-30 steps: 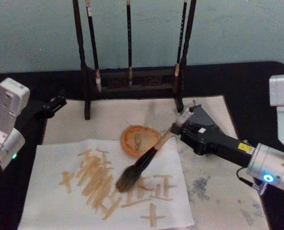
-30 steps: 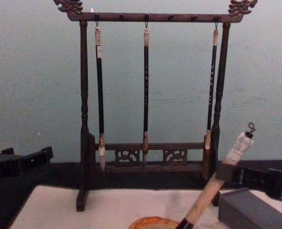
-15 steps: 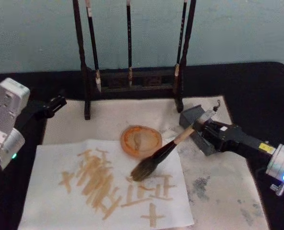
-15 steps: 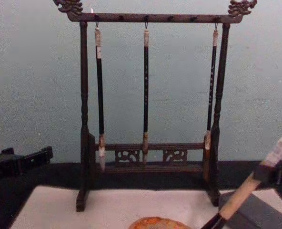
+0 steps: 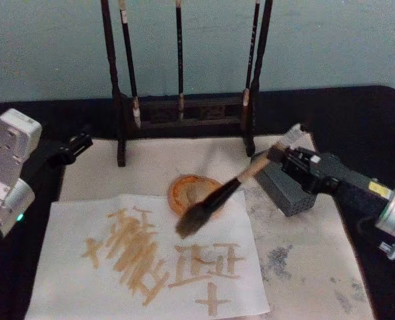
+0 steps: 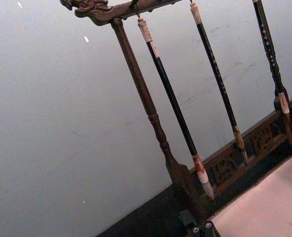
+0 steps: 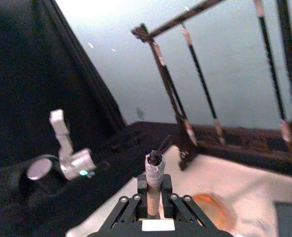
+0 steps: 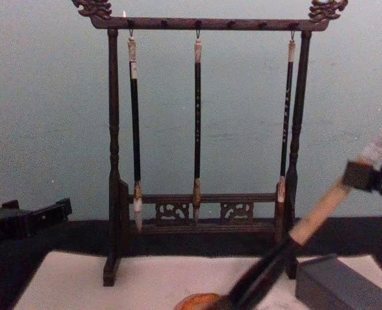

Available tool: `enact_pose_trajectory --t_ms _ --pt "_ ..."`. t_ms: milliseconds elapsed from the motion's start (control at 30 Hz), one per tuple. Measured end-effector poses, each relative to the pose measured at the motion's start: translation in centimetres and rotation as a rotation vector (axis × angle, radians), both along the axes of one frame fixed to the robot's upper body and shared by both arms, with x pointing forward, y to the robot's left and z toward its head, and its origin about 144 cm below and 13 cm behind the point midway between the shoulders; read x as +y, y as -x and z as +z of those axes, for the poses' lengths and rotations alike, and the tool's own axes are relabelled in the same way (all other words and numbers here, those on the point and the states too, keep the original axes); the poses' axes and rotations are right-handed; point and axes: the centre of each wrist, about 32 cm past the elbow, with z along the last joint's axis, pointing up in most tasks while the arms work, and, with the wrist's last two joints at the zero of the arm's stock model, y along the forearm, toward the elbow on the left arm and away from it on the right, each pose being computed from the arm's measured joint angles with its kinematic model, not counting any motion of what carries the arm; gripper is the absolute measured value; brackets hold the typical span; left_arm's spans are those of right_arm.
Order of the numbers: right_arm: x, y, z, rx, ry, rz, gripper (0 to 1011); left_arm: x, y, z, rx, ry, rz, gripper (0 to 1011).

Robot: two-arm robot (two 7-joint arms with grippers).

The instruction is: Pick up the brush from the inkstone, write on the paper, then place the brush back to its original position.

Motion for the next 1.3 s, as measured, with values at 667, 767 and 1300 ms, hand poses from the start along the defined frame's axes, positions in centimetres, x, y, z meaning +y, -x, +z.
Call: enact_pose_trajectory --t_ms 667,767,1300 --pt "1.4 -4.5 0.1 0.050 -0.123 0.001 173 0.0 0.0 0.0 0.000 0.000 0.000 1002" --pt "1.2 -5.2 -0.3 0.064 -0.136 -0.011 173 0.0 0.0 0.0 0.000 0.000 0.000 1002" --pt "-0.3 -7.5 -2.8 0.172 -0.219 -0.104 173 0.0 0.0 0.0 0.000 0.000 0.000 1000"
